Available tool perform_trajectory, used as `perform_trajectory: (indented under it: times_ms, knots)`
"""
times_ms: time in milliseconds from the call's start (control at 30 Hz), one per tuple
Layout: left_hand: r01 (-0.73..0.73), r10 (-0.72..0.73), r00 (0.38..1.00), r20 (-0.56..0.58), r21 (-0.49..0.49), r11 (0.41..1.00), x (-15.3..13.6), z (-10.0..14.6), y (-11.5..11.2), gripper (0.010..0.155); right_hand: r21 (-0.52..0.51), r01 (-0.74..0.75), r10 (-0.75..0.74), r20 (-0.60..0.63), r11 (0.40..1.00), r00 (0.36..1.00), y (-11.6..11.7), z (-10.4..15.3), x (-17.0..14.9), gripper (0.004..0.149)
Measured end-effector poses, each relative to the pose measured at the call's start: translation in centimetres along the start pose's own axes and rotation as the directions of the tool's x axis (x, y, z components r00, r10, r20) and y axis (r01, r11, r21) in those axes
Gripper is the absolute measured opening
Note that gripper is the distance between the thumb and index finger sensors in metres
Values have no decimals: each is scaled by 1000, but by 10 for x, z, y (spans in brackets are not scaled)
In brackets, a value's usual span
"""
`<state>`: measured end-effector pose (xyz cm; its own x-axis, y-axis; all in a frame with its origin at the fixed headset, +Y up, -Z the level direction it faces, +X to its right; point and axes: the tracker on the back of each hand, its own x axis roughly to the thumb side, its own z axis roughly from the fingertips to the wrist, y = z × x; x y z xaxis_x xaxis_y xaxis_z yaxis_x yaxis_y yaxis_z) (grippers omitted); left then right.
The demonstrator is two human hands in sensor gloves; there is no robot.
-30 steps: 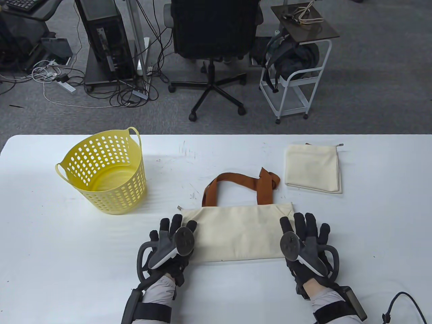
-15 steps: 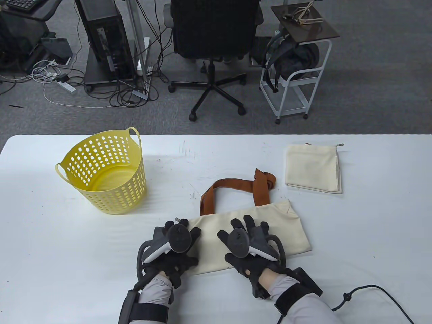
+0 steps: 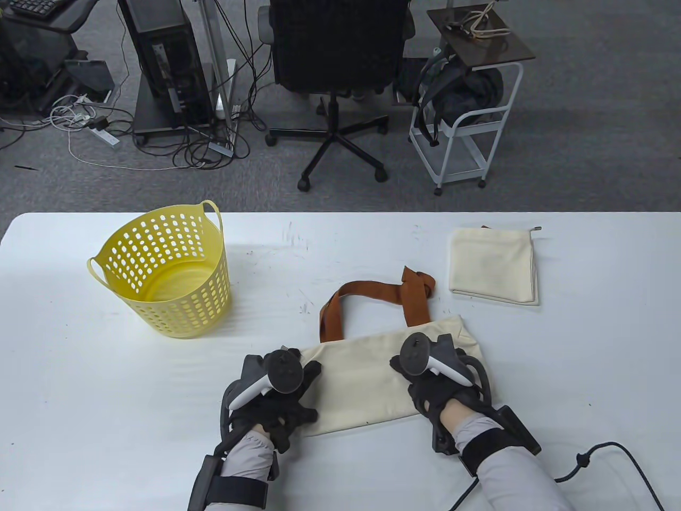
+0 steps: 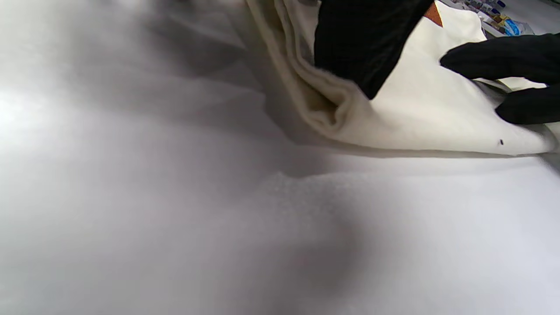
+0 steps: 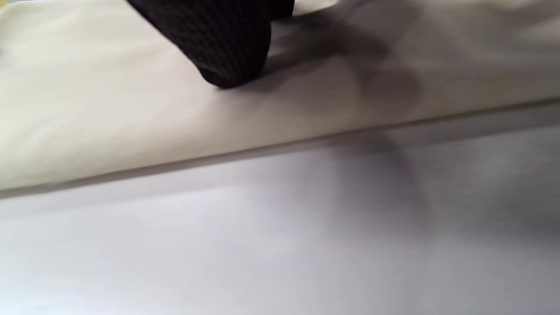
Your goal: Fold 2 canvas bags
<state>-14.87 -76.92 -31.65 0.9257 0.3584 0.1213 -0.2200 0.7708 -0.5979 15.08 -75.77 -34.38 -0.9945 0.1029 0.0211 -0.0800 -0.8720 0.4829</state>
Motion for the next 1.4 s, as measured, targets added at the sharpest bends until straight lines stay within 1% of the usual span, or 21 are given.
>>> perform_trajectory:
  times_ms: [67,133,200,233,267,367,433,500,600,700,767,867,1000,1067,1133,1233,1267,1300,1333,1367,1400]
  knots:
    - [2,-2,1000,-1,2,1000,0,0,0,87,-13,-20,20,-50,1000,999,-5,0,-12,62]
    - [-6,6,1000,2,-4,1000,-1,0,1,88,-58,-19,17,-41,998,999,-10,-1,-17,60]
    - [-11,11,1000,1,-7,1000,-1,-1,1,88,-31,-51,49,-78,998,996,-18,-4,-13,56]
    - [-8,8,1000,2,-9,1000,-2,-1,1,88,-17,-68,66,-85,998,994,-26,-7,-8,54]
    - [-6,6,1000,4,-10,1000,-2,-1,1,88,-38,-68,65,-81,997,995,-34,-8,-3,50]
    - [14,-14,1000,10,-2,1000,-2,0,1,88,-177,50,-49,8,983,999,-62,-15,20,49]
    - [12,-12,1000,12,-2,1000,-2,-1,1,88,-188,117,-108,60,975,992,-74,-24,38,50]
    - [14,-14,1000,12,-2,1000,-2,0,2,89,-118,130,-120,85,984,989,-80,-40,58,50]
    - [12,-12,1000,17,-4,1000,-3,-1,2,89,0,134,-133,87,991,987,-77,-64,83,51]
    - [7,-7,1000,22,-6,1000,-3,0,2,90,140,195,-199,16,971,980,-68,-91,103,52]
    - [10,-10,1000,23,-10,1000,-3,0,2,91,190,249,-244,-49,950,969,-62,-108,110,53]
    - [29,-29,999,31,-22,999,0,0,2,92,82,305,-299,-78,949,951,-64,-127,116,57]
    - [30,-28,999,45,-40,999,0,0,3,93,117,327,-319,-87,938,944,-69,-145,118,63]
    - [20,-18,999,51,-49,999,0,-1,2,93,73,345,-343,-42,936,939,-82,-147,120,66]
    - [10,-7,999,51,-50,999,-1,-1,2,93,-25,363,-362,40,931,931,-100,-143,121,67]
    - [9,-7,999,48,-48,999,0,-1,2,93,-144,324,-308,121,935,944,-132,-130,120,65]
    - [11,-9,999,48,-48,999,0,-1,2,93,-157,306,-287,130,939,949,-137,-127,119,66]
    - [12,-9,999,47,-48,999,0,-1,2,93,-145,266,-247,138,953,959,-142,-124,117,68]
    - [8,-6,999,46,-48,999,0,-1,1,93,-34,201,-196,109,979,974,-146,-123,114,68]
    - [6,-4,999,47,-49,999,0,-1,1,93,101,173,-180,55,980,982,-148,-121,109,65]
    - [5,-3,999,47,-48,999,0,-1,1,92,155,176,-183,29,972,983,-149,-118,104,60]
